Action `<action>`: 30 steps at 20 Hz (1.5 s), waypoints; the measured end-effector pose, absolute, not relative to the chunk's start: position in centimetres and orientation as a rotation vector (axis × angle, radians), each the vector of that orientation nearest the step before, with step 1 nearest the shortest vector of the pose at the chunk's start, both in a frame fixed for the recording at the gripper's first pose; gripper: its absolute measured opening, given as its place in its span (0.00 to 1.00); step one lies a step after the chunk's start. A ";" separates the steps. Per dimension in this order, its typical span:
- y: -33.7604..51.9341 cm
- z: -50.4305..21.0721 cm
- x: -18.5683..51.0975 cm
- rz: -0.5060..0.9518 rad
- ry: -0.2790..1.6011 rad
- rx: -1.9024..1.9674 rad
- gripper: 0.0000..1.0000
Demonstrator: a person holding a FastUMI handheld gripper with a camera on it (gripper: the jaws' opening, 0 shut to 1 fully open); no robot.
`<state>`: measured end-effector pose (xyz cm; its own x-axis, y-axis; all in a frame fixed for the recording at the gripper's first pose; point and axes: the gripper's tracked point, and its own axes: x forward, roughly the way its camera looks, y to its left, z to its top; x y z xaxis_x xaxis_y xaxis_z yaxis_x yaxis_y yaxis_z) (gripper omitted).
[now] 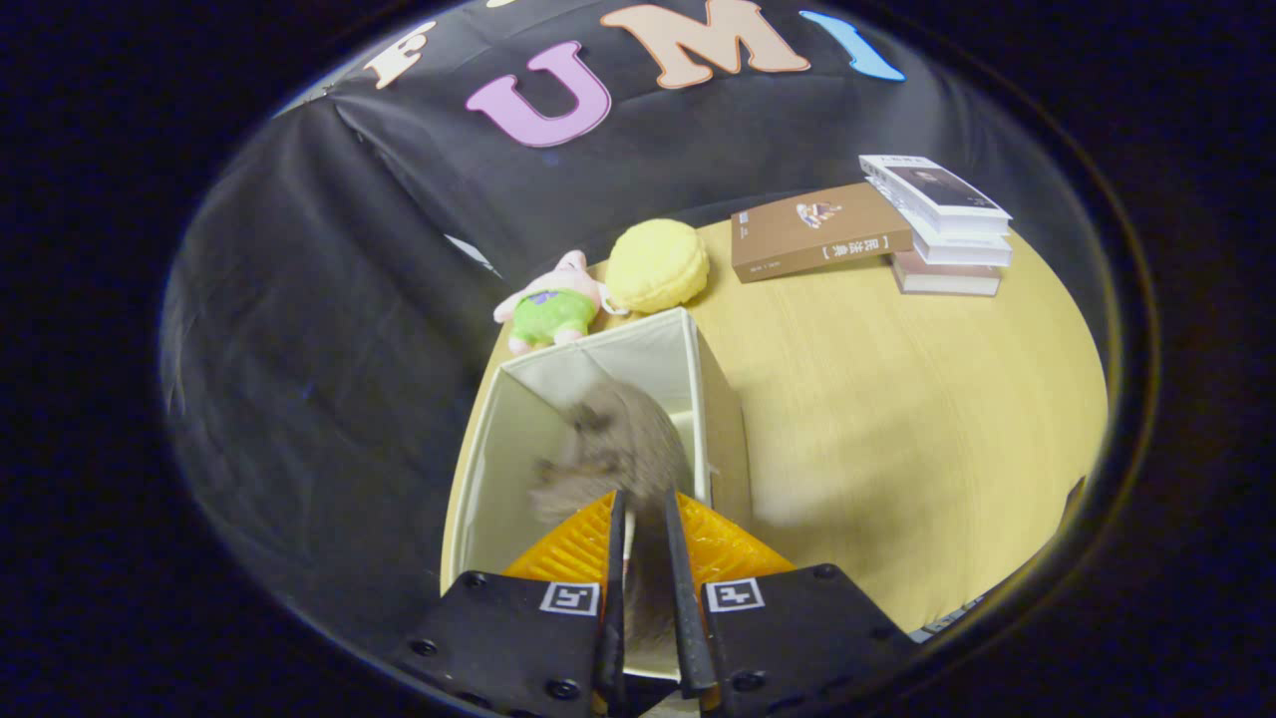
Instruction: Open the storage box then place both shoes into the box .Put the left shoe in first, then the right shoe, with the right side of both shoes facing outward in a uniform manner.
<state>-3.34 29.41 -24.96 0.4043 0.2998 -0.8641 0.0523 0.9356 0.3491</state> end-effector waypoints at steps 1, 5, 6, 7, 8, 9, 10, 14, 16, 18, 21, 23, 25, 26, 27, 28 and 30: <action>29.2 -24.4 -2.9 0.166 1.130 0.346 0.33; 29.2 -22.3 -2.6 0.227 1.055 0.323 0.63; 29.3 -21.7 -2.4 0.250 1.037 0.317 0.70; 29.1 -21.4 -2.5 0.271 1.015 0.305 0.78; 28.8 -20.5 -2.5 0.293 0.988 0.294 0.85; 28.5 -19.6 -2.5 0.314 0.958 0.282 0.93; 27.9 -18.6 -2.3 0.331 0.922 0.269 1.00; 24.8 -12.8 -1.4 0.377 0.708 0.221 1.00; 22.5 -10.1 -1.1 0.368 0.615 0.186 1.00; 19.5 -8.1 -0.8 0.336 0.526 0.147 1.00; 15.6 -6.1 -1.0 0.295 0.413 0.091 1.00; 13.0 -5.4 -1.3 0.264 0.363 0.058 1.00; 10.3 -4.7 -1.6 0.221 0.328 0.029 1.00; 9.1 -4.5 -1.8 0.202 0.315 0.024 1.00; 8.2 -4.4 -2.1 0.188 0.304 0.025 1.00; 7.3 -4.3 -2.3 0.168 0.294 0.025 1.00; 5.2 -4.2 -2.7 0.135 0.274 0.012 1.00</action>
<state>-2.66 5.23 -4.23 0.9537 0.1344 -0.2691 -0.1313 0.9909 0.0297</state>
